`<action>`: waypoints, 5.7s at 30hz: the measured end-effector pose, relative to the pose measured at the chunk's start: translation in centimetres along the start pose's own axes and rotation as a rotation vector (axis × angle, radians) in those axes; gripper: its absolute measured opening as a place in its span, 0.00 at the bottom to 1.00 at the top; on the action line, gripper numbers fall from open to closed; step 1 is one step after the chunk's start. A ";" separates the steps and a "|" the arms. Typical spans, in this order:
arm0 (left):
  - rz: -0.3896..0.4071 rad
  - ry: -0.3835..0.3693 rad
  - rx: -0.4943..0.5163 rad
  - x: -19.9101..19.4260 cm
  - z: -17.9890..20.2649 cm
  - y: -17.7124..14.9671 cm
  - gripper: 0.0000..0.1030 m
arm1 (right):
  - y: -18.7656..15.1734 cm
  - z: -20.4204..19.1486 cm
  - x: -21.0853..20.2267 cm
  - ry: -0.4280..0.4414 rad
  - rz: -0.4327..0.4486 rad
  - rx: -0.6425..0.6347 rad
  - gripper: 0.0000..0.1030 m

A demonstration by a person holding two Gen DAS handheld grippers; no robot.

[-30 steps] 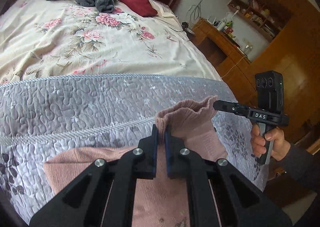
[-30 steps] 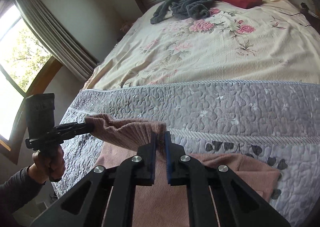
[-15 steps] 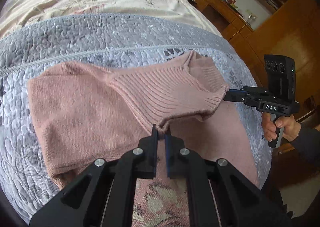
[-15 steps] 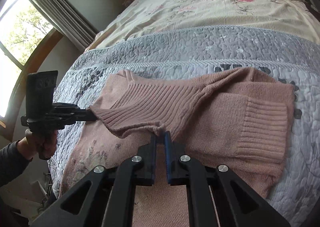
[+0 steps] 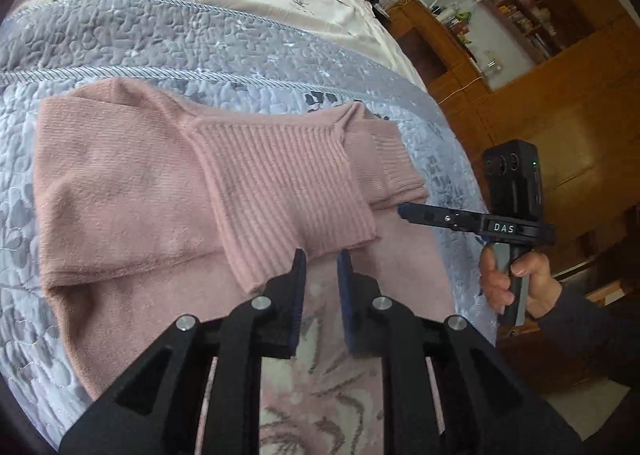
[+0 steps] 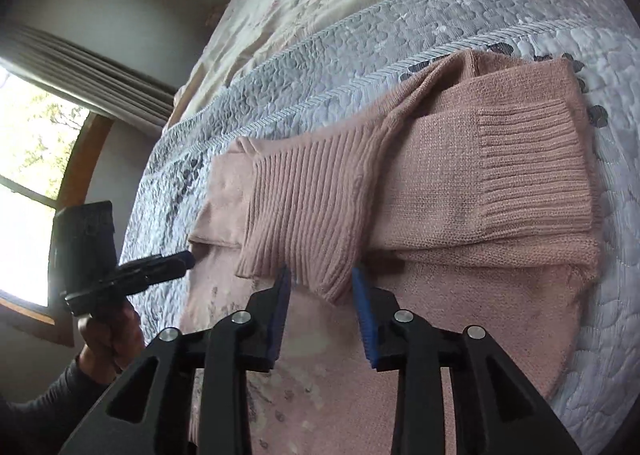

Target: Fold small clothes

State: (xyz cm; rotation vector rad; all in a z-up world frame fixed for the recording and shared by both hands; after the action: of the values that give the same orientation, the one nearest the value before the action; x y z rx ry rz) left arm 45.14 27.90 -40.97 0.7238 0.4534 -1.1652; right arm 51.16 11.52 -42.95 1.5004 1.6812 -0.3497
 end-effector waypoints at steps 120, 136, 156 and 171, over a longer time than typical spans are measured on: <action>0.165 -0.107 -0.761 -10.9 -11.4 -3.0 0.07 | -3.7 7.9 -12.3 0.100 0.095 0.455 0.09; 0.198 -0.088 -0.741 -9.8 -14.5 0.7 0.39 | 1.3 10.3 -10.7 0.046 0.076 0.368 0.38; 0.055 0.330 -0.261 -5.7 -13.6 2.1 0.39 | 1.4 9.2 -7.6 -0.313 0.047 -0.143 0.37; 0.207 0.284 -0.206 -9.1 -11.1 1.8 0.05 | 1.2 7.4 -8.3 -0.357 0.073 -0.225 0.09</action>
State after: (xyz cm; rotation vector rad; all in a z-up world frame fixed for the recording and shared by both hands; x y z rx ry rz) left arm 44.20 42.25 -42.13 0.7397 0.7085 -0.8101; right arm 54.63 1.01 -41.07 1.2466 1.3331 -0.3526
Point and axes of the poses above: each gripper's, at about its wrist camera, not at the fingertips, and x roughly the way its jaws point, z to its right, y to its top, the point moved 10 cm from there along x, roughly the way its jaws point, and after that the axes turned 5 degrees about -x, right-handed, at the moved point
